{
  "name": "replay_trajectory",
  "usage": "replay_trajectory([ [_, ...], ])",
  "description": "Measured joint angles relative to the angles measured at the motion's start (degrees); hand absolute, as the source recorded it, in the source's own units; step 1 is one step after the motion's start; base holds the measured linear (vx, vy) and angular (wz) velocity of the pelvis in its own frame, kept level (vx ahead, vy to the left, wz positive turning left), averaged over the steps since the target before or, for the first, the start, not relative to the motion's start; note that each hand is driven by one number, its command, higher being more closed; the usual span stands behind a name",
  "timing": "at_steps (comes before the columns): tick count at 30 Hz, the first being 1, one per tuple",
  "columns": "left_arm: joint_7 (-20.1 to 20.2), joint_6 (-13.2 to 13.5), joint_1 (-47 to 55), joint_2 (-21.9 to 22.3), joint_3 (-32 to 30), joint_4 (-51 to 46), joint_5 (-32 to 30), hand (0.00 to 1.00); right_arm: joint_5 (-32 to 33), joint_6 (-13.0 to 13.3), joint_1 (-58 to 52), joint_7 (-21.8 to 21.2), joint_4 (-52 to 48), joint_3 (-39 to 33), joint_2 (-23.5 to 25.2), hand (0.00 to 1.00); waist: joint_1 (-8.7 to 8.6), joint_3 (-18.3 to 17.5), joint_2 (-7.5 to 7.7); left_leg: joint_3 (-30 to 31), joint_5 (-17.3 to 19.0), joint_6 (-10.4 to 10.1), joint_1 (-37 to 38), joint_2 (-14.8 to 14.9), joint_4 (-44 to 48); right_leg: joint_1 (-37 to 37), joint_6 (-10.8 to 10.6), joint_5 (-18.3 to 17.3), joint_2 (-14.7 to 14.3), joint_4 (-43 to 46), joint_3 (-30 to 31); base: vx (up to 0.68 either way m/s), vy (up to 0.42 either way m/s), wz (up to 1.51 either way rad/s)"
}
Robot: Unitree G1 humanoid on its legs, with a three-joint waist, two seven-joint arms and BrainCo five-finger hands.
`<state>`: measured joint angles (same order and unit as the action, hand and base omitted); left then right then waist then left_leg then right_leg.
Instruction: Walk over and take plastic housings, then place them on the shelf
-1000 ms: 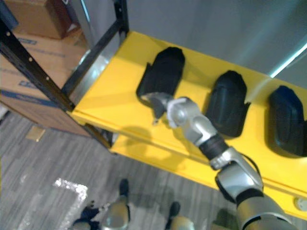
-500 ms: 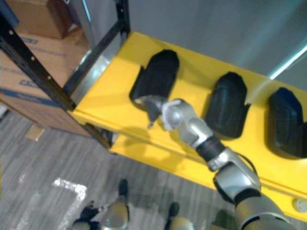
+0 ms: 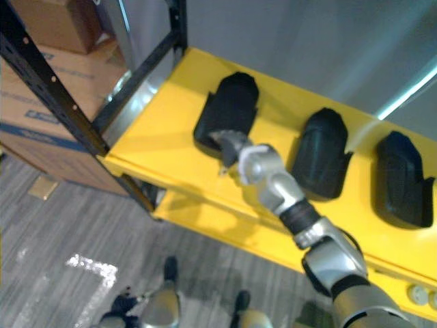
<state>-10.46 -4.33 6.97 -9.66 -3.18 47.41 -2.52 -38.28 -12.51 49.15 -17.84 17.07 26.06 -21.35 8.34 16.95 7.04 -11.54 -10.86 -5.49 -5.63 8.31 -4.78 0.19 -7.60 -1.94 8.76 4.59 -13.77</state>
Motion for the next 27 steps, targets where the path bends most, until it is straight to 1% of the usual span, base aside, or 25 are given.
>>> replay_trajectory([
  [2,0.0,0.0,0.1,0.0,0.0,0.0,0.2,0.00,1.2,1.5,0.0,1.5,-0.4,-1.3,-1.5,0.00,-0.11,0.0,0.05,-0.1,0.0,0.0,0.1,0.0,-0.2,0.0,0.0,0.0,0.0,-0.2,0.1,0.00,0.000,-0.02],
  [4,0.0,0.0,0.5,-0.1,-0.1,0.0,0.3,0.00,1.8,2.8,0.0,2.8,-0.7,-2.6,-2.0,0.00,-0.74,-0.2,0.29,-0.1,0.0,0.0,0.1,0.0,-0.3,0.1,0.0,0.0,0.0,-0.3,0.1,0.00,0.000,0.00],
  [5,0.0,0.1,0.8,-0.2,-0.2,0.0,0.3,0.00,2.1,3.8,0.0,3.4,-1.2,-3.4,-2.6,0.00,-1.25,-0.3,0.50,-0.2,0.0,0.0,0.2,0.0,-0.3,0.1,0.0,0.0,0.0,-0.4,0.2,0.00,0.000,-0.05],
  [7,0.0,0.0,1.0,-0.5,-0.2,0.0,0.3,0.00,2.6,5.5,0.0,4.6,-2.9,-4.4,-4.2,0.00,-1.51,-0.7,0.99,-1.0,0.1,-0.1,0.6,0.1,-0.3,0.1,-0.1,0.1,-0.1,-0.9,1.0,0.00,0.000,-0.16],
  [8,0.0,0.0,1.2,-0.6,-0.2,0.0,0.3,0.00,2.9,6.0,0.0,5.0,-3.3,-4.9,-4.5,0.00,-1.58,-1.0,1.13,-1.4,0.2,-0.1,0.7,0.1,-0.3,0.1,-0.2,0.1,-0.1,-1.1,1.3,0.02,-0.004,-0.18],
  [10,0.2,-1.3,1.9,-1.1,-0.3,0.2,0.3,0.00,4.0,7.7,0.0,7.1,-4.4,-6.5,-5.9,0.00,-2.88,-2.8,1.88,-1.7,0.5,-0.3,1.0,0.1,-0.4,0.6,-0.3,0.4,-0.1,-2.1,1.4,0.05,-0.007,-0.09],
  [11,0.2,-1.6,1.9,-1.1,-0.4,0.3,0.3,0.00,4.7,7.8,0.0,7.7,-4.7,-7.0,-6.1,0.00,-3.00,-2.9,2.04,-1.9,0.6,-0.3,1.5,0.1,-0.4,1.1,-0.3,0.5,-0.1,-2.4,1.6,0.07,-0.008,-0.10],
  [13,0.6,-2.5,2.2,-1.2,-0.6,1.4,0.3,0.00,6.1,8.0,0.7,10.9,-5.5,-8.4,-7.5,0.00,-3.73,-5.2,2.39,-3.0,0.9,-0.7,2.2,0.3,-0.4,1.7,-0.2,0.7,-0.3,-3.1,2.2,0.07,-0.014,-0.18],
  [15,0.7,-3.1,2.2,-1.2,-0.6,1.9,0.3,0.00,7.1,8.2,2.5,13.6,-5.5,-10.5,-8.0,0.00,-4.24,-6.1,2.38,-3.4,1.1,-0.9,2.7,0.5,-0.4,1.9,-0.1,1.0,-0.6,-3.4,2.9,0.05,-0.024,-0.19],
  [16,1.0,-3.6,2.2,-1.3,-0.7,2.4,0.2,0.00,7.8,8.2,3.4,15.7,-5.5,-12.3,-8.6,0.00,-4.76,-6.9,2.32,-3.6,1.2,-1.0,2.7,0.7,-0.4,2.0,-0.1,1.4,-0.8,-3.8,3.1,0.03,-0.038,-0.18],
  [17,1.8,-3.8,2.2,-1.3,-0.8,2.8,-0.2,0.00,9.0,8.0,4.6,19.4,-5.4,-15.8,-10.3,0.00,-5.47,-8.1,2.31,-4.4,1.2,-1.0,2.8,1.0,-0.4,2.0,0.0,1.9,-1.1,-4.4,3.6,0.03,-0.038,-0.19],
  [18,2.0,-3.8,2.2,-1.3,-0.8,3.0,-0.3,0.00,9.5,7.8,5.2,20.7,-5.3,-17.3,-11.2,0.00,-5.71,-8.2,2.30,-4.6,1.2,-1.0,3.3,1.1,-0.4,2.2,0.1,2.0,-1.3,-4.4,4.0,0.00,-0.035,-0.28],
  [20,2.4,-3.8,2.1,-1.3,-1.0,3.5,-0.3,0.00,9.5,7.0,5.8,26.9,-5.2,-24.1,-16.6,0.00,-7.26,-9.2,2.11,-5.8,1.5,-1.4,4.6,1.7,-0.4,3.0,0.3,2.4,-1.7,-4.7,5.2,-0.02,-0.024,-0.28],
  [21,2.5,-3.8,2.3,-1.3,-1.0,3.6,-0.3,0.00,9.6,7.2,5.8,28.3,-5.2,-26.1,-18.0,0.00,-7.69,-9.7,2.06,-6.3,1.5,-1.4,4.8,1.9,-0.4,2.8,0.4,2.5,-1.9,-4.7,5.8,-0.02,-0.021,-0.39],
  [22,2.7,-3.7,2.2,-1.3,-1.1,4.8,-0.2,0.00,10.2,7.2,5.3,30.8,-5.5,-30.5,-20.9,0.00,-8.40,-10.5,1.73,-7.3,1.7,-1.7,5.6,2.3,-0.5,2.7,0.6,2.7,-2.2,-4.7,6.8,-0.03,-0.028,-0.38],
  [23,2.7,-3.7,2.2,-1.3,-1.1,5.5,-0.2,0.00,10.8,7.4,4.4,32.1,-6.0,-32.8,-22.4,0.00,-8.97,-11.0,1.52,-7.9,1.8,-1.8,5.8,2.5,-0.5,2.6,0.6,2.7,-2.3,-4.7,7.4,-0.03,-0.030,-0.45],
  [24,2.8,-3.7,2.2,-1.1,-1.0,6.4,0.0,0.00,12.1,8.0,0.4,34.6,-8.4,-38.4,-25.5,0.00,-9.91,-12.6,0.96,-8.6,1.9,-2.0,5.9,2.8,-0.5,2.0,0.6,2.7,-2.6,-4.4,8.1,-0.03,-0.029,-0.42],
  [25,2.9,-3.7,2.3,-0.9,-1.0,7.2,0.5,0.00,13.7,8.7,-4.6,36.5,-10.9,-43.8,-28.0,0.00,-10.99,-13.5,0.43,-9.7,2.1,-2.2,6.8,3.1,-0.5,1.8,0.7,2.7,-2.9,-4.1,9.3,-0.01,-0.020,-0.49],
  [26,3.0,-3.6,2.3,-0.7,-1.0,7.7,0.5,0.00,15.1,8.7,-7.4,36.8,-12.4,-46.7,-28.7,0.00,-11.51,-13.8,0.11,-10.5,2.2,-2.4,7.4,3.2,-0.5,1.9,0.8,2.6,-3.0,-4.1,10.0,-0.02,-0.018,-0.56],
  [27,3.2,-3.5,2.7,-0.5,-1.0,8.6,1.0,0.00,18.4,8.7,-13.7,36.8,-15.1,-52.1,-29.3,0.00,-12.83,-15.1,-0.65,-11.6,2.4,-2.7,8.0,3.5,-0.5,1.5,1.1,2.3,-3.3,-4.2,11.2,-0.03,-0.019,-0.54],
])
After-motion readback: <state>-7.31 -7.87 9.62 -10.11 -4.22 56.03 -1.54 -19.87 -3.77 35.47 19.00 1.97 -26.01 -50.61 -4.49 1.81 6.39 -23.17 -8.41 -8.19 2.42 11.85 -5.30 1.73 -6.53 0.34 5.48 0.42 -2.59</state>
